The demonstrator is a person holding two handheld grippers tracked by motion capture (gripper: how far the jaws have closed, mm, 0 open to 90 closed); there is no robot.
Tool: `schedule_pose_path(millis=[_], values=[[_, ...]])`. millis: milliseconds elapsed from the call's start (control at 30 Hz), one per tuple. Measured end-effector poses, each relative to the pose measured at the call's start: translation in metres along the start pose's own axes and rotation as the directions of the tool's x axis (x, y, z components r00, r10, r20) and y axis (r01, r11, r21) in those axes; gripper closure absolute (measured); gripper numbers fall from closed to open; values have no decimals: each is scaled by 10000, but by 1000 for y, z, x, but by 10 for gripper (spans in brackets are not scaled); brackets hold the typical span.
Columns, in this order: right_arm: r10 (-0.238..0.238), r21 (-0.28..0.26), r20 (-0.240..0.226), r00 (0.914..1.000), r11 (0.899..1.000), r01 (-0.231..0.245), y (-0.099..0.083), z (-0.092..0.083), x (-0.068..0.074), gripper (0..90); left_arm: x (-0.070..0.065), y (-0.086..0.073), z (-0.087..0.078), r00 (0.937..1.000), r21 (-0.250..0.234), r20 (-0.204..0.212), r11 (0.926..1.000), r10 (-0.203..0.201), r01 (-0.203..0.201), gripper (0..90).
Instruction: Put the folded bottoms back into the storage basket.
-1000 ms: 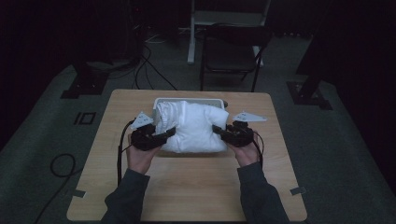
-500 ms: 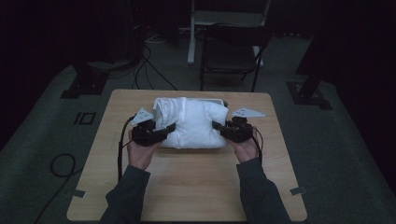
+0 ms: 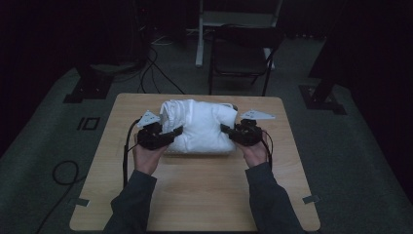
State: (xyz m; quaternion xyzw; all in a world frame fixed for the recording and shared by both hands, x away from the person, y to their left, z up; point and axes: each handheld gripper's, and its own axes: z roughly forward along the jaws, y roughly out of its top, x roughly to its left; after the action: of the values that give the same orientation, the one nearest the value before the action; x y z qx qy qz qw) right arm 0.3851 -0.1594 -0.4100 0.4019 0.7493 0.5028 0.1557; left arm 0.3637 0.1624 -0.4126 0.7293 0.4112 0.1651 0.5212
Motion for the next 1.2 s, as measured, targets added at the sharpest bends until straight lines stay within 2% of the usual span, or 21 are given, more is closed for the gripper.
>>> schedule_pose_path(millis=[467,667,1000,1200], values=[[201,-38,115,9997,9998,-200,7,13,-8,713,10,5,11,9997,-68,-175,9998,-173,172,561],[147,-45,179,9997,9999,-147,10,19,-10,714,17,5,15,9994,-97,-173,9995,-298,296,561],[327,-97,271,9991,9994,-324,12,28,-17,715,22,10,23,9994,-59,-252,9997,-224,223,561],[352,-93,350,9988,9993,-349,14,31,-20,715,27,11,28,9992,-71,-229,9995,-323,322,561]])
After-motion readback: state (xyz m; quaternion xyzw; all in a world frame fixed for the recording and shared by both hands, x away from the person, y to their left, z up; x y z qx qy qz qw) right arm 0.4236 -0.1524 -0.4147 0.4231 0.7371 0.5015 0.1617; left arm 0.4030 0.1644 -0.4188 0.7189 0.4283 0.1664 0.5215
